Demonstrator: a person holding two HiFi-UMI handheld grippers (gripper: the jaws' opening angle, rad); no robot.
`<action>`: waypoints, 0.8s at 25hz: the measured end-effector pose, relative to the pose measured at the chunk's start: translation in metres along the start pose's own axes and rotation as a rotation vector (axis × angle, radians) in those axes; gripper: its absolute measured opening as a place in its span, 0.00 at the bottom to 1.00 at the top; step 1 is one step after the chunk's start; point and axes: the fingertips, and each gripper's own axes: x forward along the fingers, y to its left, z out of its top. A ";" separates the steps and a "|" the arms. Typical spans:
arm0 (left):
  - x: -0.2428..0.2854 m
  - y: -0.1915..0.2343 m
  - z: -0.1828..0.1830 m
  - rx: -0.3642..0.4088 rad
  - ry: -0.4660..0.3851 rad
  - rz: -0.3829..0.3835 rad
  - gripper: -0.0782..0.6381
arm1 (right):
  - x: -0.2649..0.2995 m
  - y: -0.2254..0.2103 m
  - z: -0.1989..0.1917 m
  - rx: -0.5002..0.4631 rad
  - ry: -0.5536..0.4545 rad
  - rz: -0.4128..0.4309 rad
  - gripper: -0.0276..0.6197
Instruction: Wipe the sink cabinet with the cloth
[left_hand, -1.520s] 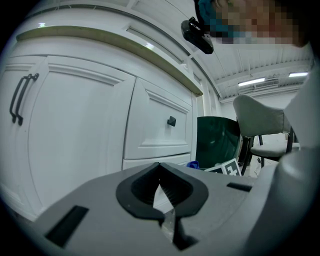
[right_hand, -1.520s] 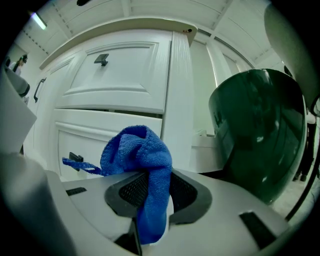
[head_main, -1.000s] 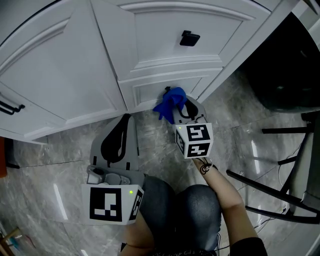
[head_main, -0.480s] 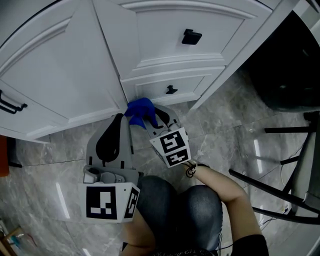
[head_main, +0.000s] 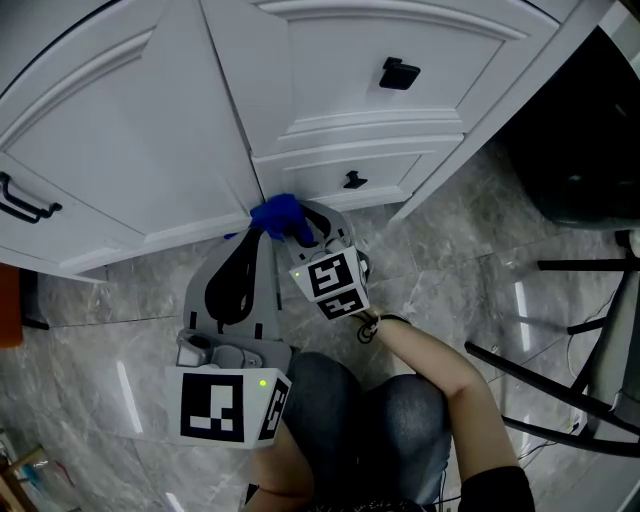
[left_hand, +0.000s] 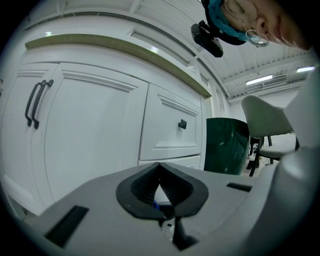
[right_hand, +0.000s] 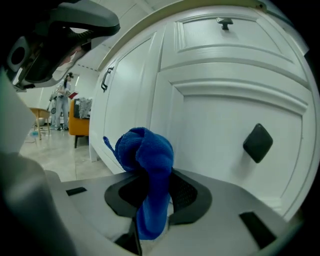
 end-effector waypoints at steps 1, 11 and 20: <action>0.000 0.000 0.000 0.001 0.001 0.001 0.11 | 0.000 -0.001 -0.001 -0.006 0.001 -0.003 0.22; 0.002 -0.003 -0.001 0.011 0.010 -0.005 0.11 | -0.005 -0.013 -0.005 -0.070 -0.023 -0.043 0.22; 0.008 -0.007 -0.005 0.012 0.022 -0.022 0.11 | -0.013 -0.032 -0.007 -0.031 -0.038 -0.085 0.22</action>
